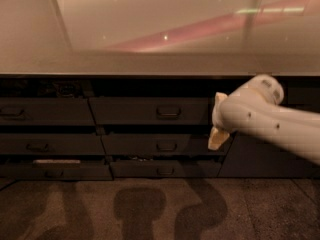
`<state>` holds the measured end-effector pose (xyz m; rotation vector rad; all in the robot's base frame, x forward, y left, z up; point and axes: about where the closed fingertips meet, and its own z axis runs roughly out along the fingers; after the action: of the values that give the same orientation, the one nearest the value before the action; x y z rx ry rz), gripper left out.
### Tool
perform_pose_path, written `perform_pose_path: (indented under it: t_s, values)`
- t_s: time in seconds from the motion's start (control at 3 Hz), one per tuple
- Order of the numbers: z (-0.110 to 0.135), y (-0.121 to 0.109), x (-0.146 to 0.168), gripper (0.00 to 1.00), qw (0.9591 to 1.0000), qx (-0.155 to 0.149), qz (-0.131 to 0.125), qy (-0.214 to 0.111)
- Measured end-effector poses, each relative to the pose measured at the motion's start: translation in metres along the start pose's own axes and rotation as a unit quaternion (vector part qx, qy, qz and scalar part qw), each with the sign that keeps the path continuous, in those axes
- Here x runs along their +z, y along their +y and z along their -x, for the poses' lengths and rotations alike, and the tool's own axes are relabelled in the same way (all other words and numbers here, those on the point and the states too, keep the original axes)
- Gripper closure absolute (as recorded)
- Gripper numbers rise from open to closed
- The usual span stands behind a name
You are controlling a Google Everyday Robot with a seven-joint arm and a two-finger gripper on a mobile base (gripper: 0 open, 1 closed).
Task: Open top drawer
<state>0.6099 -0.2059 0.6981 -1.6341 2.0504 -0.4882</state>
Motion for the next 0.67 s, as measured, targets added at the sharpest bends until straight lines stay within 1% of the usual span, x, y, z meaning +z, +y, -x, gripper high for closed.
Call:
perform_pose_path:
  t_s: [0.33,0.67]
  values:
    - [-0.014,0.029,0.013,0.00,0.9999,-0.007,0.000,0.015]
    - [-0.022,0.016,0.012,0.00,0.9999,0.014,0.004,0.004]
